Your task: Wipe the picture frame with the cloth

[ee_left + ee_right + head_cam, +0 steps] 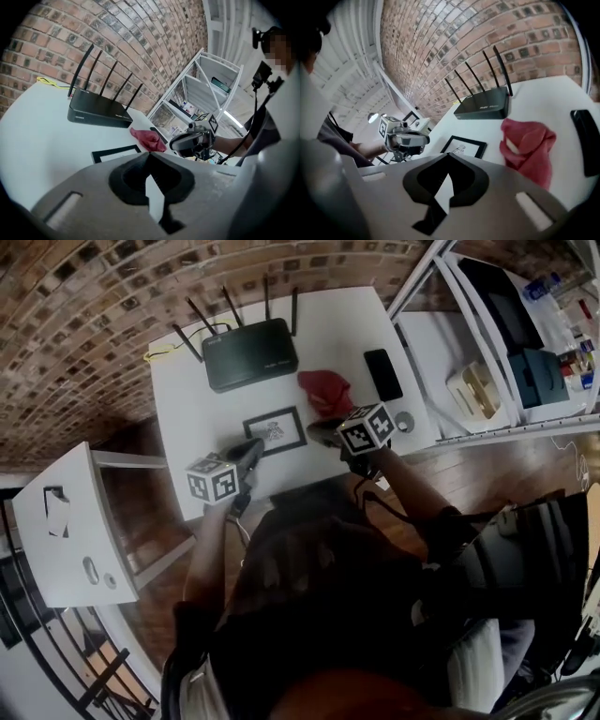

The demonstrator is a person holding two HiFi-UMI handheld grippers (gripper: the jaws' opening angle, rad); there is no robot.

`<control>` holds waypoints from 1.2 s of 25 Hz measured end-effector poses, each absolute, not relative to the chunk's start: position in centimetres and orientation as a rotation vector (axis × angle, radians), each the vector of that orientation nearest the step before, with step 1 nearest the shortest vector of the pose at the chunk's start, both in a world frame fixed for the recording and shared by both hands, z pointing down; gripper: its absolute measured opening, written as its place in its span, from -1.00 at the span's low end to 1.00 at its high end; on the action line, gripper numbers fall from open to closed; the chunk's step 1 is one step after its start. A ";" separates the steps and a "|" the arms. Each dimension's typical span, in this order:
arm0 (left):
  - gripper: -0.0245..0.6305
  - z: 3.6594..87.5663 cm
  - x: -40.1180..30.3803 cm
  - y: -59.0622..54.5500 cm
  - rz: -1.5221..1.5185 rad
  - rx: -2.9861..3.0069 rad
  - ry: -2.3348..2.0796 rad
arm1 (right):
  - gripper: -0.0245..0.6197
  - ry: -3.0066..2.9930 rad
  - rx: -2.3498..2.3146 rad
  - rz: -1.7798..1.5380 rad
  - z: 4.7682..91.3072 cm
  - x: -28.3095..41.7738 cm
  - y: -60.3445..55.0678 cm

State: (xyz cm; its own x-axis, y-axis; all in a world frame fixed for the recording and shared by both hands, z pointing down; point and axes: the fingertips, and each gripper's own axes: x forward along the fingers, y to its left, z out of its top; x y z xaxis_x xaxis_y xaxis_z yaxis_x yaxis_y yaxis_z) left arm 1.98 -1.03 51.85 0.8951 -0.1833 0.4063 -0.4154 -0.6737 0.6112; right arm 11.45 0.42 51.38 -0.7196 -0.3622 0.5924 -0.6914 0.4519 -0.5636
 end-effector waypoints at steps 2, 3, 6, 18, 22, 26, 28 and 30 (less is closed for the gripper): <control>-0.92 52.2 3.1 0.3 0.435 2.305 -0.421 | -0.92 -2.344 0.819 1.276 51.5 11.1 1.8; -0.92 52.4 3.6 1.0 0.447 2.297 -0.426 | -0.92 -2.344 0.790 1.315 51.8 11.2 2.6; -0.92 52.4 5.5 2.4 0.441 2.277 -0.450 | -0.92 -2.326 0.698 1.379 53.0 12.3 4.9; -0.92 54.3 10.7 8.3 0.465 2.173 -0.567 | -0.92 -2.240 0.589 1.457 56.8 19.6 11.7; -0.92 55.5 11.7 10.2 0.501 2.121 -0.596 | -0.92 -2.221 0.538 1.489 57.6 20.9 13.7; -0.92 55.9 11.4 11.8 0.560 2.069 -0.601 | -0.92 -2.219 0.492 1.533 57.0 20.3 14.6; -0.92 55.5 11.3 11.9 0.549 2.066 -0.593 | -0.92 -2.237 0.478 1.552 56.4 19.7 14.7; -0.92 54.9 11.2 11.8 0.537 2.072 -0.596 | -0.92 -2.249 0.462 1.572 56.0 19.1 14.9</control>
State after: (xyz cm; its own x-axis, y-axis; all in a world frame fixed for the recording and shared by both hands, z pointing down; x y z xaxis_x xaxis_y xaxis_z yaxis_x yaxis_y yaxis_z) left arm 11.25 11.83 54.87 0.7906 -0.2099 0.5752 -0.5940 -0.4906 0.6375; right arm 19.08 14.89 56.00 -0.8829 -0.0609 0.4656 -0.4582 0.3283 -0.8260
